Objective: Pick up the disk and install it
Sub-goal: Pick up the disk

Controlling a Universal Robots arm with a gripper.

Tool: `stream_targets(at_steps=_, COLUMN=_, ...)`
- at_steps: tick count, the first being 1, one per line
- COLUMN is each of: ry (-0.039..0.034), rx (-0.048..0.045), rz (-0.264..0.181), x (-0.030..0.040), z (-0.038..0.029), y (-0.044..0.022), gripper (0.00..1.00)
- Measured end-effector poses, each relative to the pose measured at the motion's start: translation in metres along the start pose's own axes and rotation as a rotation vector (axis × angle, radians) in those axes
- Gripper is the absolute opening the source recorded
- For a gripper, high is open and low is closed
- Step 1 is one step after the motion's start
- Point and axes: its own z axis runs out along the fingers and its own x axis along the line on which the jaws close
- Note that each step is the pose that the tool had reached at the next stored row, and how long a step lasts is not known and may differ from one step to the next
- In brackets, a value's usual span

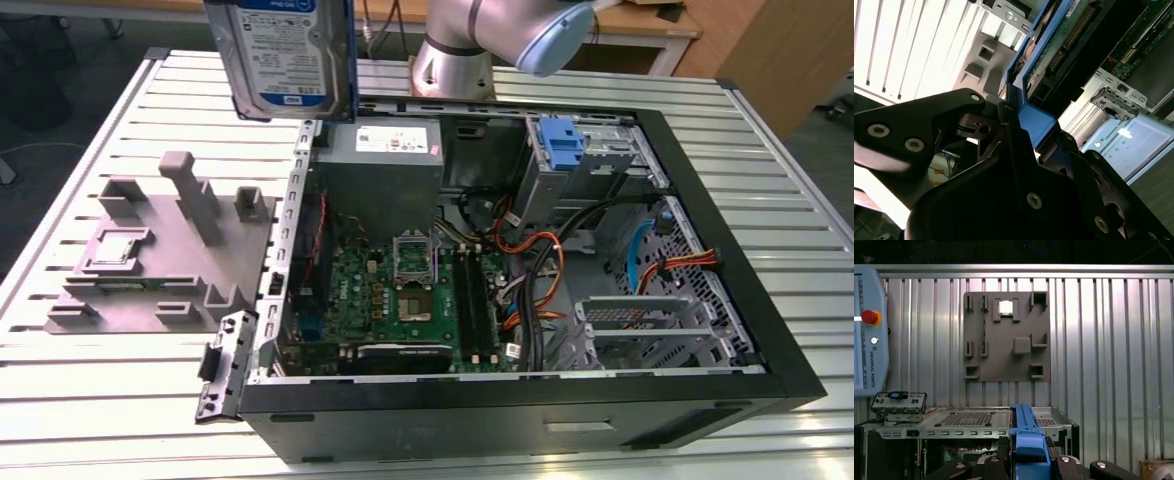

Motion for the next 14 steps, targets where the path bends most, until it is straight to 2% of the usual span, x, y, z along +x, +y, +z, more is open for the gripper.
stream_targets(at_steps=14, ry=0.0000, rx=0.0000, rz=0.000, x=-0.0005, z=-0.0005, y=-0.0192, gripper=0.37)
